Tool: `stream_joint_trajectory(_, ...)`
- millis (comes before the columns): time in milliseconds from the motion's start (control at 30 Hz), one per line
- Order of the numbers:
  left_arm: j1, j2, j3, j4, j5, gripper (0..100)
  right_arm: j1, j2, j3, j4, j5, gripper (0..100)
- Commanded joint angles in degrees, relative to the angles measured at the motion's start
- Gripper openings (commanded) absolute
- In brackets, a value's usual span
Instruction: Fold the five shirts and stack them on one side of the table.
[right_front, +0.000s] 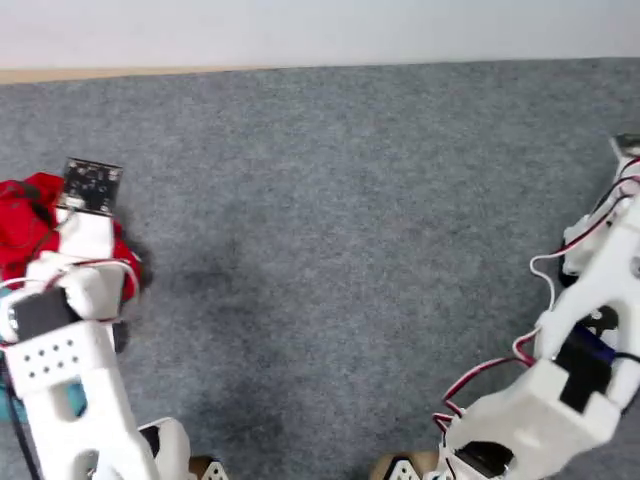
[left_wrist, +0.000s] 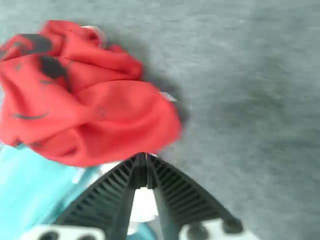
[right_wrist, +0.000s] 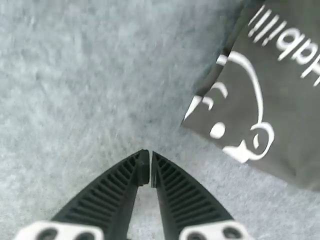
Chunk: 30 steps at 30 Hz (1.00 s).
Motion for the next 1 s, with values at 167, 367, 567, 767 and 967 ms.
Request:
stream_joint_trajectory(167,-9.14,18.55,-12.09,-4.57,-5.36,16,-0.48,-12.35,8.18,2.51,-0.35,0.9)
stream_joint_trajectory(367,-9.05,31.38,-23.6,-4.66,-5.54,21,-0.31,-15.34,13.1,2.51,-0.35,0.9)
stream_joint_trajectory(567,-8.97,45.45,-34.07,-4.84,-8.35,22,-0.48,-16.31,13.54,2.51,-0.35,0.9)
stream_joint_trajectory(767,-8.7,60.48,-43.74,-4.75,-8.35,21,-0.48,-16.31,13.54,2.51,-0.35,0.9)
stream_joint_trajectory(967,-6.68,68.57,-51.38,0.0,-8.35,2,-0.48,-16.31,13.54,2.51,-0.53,0.9)
